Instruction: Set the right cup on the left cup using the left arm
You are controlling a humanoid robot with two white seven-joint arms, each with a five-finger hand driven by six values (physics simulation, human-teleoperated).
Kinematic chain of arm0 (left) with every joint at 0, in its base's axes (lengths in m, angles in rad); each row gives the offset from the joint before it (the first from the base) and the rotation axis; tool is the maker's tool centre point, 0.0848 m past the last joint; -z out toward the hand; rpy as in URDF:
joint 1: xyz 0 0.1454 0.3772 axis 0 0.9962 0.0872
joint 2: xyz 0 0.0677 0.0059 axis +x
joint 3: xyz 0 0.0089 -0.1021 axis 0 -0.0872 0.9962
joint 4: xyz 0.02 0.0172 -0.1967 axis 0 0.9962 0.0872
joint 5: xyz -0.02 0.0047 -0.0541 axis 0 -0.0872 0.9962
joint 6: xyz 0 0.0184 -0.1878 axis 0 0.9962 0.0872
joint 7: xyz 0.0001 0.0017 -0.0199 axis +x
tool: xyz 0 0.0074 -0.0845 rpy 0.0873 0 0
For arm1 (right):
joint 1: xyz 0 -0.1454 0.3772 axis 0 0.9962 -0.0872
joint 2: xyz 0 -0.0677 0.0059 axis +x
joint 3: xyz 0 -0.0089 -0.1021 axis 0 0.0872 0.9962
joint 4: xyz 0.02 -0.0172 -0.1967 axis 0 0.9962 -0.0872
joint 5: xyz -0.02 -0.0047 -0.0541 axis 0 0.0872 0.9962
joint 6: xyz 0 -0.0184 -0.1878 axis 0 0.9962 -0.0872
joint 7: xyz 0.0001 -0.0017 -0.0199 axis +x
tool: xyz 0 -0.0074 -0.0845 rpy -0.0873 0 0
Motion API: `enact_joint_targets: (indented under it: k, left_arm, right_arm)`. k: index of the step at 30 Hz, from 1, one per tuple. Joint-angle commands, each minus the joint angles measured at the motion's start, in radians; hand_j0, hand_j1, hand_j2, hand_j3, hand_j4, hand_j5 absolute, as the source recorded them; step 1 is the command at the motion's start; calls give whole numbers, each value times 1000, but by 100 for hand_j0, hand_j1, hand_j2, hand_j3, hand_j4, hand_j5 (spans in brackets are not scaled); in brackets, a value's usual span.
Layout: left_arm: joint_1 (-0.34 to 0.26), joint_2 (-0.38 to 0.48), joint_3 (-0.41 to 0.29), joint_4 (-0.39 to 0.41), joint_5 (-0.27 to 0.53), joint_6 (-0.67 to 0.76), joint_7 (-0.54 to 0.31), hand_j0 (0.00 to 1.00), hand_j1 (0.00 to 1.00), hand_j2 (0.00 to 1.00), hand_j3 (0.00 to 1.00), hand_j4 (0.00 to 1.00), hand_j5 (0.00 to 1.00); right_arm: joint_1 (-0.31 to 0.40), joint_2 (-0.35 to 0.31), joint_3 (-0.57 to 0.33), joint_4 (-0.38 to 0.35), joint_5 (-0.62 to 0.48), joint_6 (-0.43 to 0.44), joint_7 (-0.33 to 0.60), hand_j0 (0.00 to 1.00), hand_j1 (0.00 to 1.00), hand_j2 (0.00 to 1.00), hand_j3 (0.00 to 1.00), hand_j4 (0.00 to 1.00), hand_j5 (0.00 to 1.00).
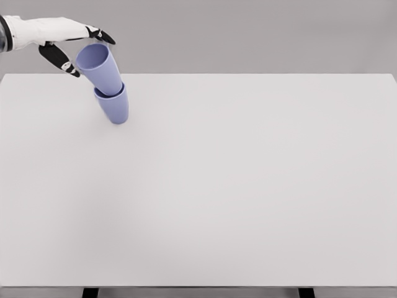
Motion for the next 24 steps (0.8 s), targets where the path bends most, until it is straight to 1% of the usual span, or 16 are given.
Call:
enact_joint_targets:
  k: [1, 10, 12, 13, 14, 15, 16, 18, 19, 20, 21, 22, 24]
  left_arm:
    - [0, 3, 5, -2, -1, 3, 4, 100, 100, 100, 100, 100, 100]
    - [0, 9, 8, -4, 1, 3, 7, 100, 100, 100, 100, 100, 100]
    - [-5, 12, 13, -25, 9, 3, 7, 100, 100, 100, 100, 100, 100]
    - [-6, 21, 34, -97, 13, 3, 7, 100, 100, 100, 100, 100, 100]
    - [0, 85, 60, -194, 39, 3, 7, 100, 100, 100, 100, 100, 100]
    - [9, 148, 54, -312, 120, 3, 7, 100, 100, 100, 100, 100, 100]
    - [54, 202, 62, -411, 199, 3, 5, 100, 100, 100, 100, 100, 100]
    - [90, 259, 76, -574, 265, 3, 4, 100, 100, 100, 100, 100, 100]
    - [118, 271, 82, -637, 277, 3, 4, 100, 100, 100, 100, 100, 100]
    - [146, 291, 108, -685, 288, 3, 2, 100, 100, 100, 100, 100, 100]
    - [176, 303, 134, -711, 289, 3, 1, 100, 100, 100, 100, 100, 100]
    - [222, 306, 174, -752, 289, 3, -1, 100, 100, 100, 100, 100, 100]
    - [308, 328, 237, -798, 288, 3, -1, 100, 100, 100, 100, 100, 100]
  right_arm:
    - [-2, 0, 0, 0, 0, 0, 0, 100, 100, 100, 100, 100, 100]
    - [0, 0, 0, 1, 0, 0, 0, 100, 100, 100, 100, 100, 100]
    - [0, 0, 0, 0, 0, 0, 0, 100, 100, 100, 100, 100, 100]
    - [-2, 0, 0, 0, 0, 0, 1, 100, 100, 100, 100, 100, 100]
    - [0, 0, 0, 0, 0, 0, 1, 100, 100, 100, 100, 100, 100]
    - [-2, 0, 0, 0, 0, 0, 0, 100, 100, 100, 100, 100, 100]
    - [0, 0, 0, 0, 0, 0, 0, 100, 100, 100, 100, 100, 100]
    - [-2, 0, 0, 0, -1, 0, 0, 100, 100, 100, 100, 100, 100]
    - [-2, 0, 0, 0, 0, 0, 0, 100, 100, 100, 100, 100, 100]
    - [-2, 0, 0, 0, 0, 0, 1, 100, 100, 100, 100, 100, 100]
    - [0, 0, 0, 0, 0, 0, 0, 100, 100, 100, 100, 100, 100]
    - [-2, 0, 0, 0, 0, 0, 0, 100, 100, 100, 100, 100, 100]
    - [0, 0, 0, 0, 0, 0, 1, 100, 100, 100, 100, 100, 100]
